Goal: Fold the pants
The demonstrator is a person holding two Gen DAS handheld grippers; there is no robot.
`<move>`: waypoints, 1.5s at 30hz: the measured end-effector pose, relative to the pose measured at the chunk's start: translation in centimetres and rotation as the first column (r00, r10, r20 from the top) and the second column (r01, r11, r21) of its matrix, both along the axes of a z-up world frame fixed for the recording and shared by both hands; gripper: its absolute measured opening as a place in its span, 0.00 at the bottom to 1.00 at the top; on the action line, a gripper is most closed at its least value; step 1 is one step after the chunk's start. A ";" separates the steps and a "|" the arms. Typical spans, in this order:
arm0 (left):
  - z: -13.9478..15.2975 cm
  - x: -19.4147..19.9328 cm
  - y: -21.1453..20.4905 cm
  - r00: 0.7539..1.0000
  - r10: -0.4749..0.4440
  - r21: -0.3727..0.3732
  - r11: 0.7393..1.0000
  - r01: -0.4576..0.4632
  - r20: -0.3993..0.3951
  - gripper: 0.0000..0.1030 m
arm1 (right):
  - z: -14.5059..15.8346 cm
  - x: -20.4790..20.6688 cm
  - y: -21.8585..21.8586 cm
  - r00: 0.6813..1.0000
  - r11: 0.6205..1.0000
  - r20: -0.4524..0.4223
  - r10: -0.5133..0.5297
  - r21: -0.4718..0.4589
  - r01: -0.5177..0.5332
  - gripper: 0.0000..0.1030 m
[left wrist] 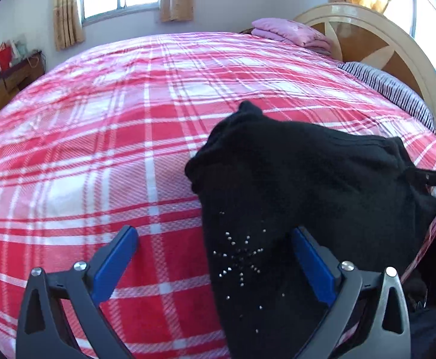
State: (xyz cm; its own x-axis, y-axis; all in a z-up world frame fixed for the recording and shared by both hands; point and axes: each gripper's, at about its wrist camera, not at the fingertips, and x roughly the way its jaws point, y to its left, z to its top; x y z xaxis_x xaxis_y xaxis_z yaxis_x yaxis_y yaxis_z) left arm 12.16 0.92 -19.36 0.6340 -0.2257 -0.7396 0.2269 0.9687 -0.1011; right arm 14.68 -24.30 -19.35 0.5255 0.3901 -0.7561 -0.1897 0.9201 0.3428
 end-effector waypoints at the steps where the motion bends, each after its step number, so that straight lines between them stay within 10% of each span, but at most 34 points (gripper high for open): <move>1: 0.0 0.1 0.2 1.000 0.006 -0.027 1.000 -0.006 -0.005 1.00 | -0.1 0.2 -0.3 1.000 1.000 -0.007 0.004 0.017 -0.004 0.56; 20: 0.4 0.2 -0.4 0.999 -0.002 -0.042 0.999 0.003 0.040 0.96 | -0.6 -1.1 1.5 0.989 0.998 0.145 0.038 -0.049 -0.031 0.50; 29: 0.4 0.2 -0.9 0.998 -0.061 -0.116 0.991 0.064 0.034 0.74 | -1.0 -0.5 0.9 0.996 1.000 0.093 0.007 -0.001 -0.007 0.48; 37: 1.0 0.1 -0.5 0.995 -0.096 -0.194 0.976 0.099 0.022 0.21 | -0.1 -0.9 0.4 0.994 0.997 0.110 0.029 0.067 -0.037 0.27; 45: 1.8 -0.1 0.4 0.995 -0.098 -0.234 0.967 0.099 0.016 0.12 | 2.0 -1.5 1.5 0.985 0.997 0.160 0.065 0.037 -0.072 0.25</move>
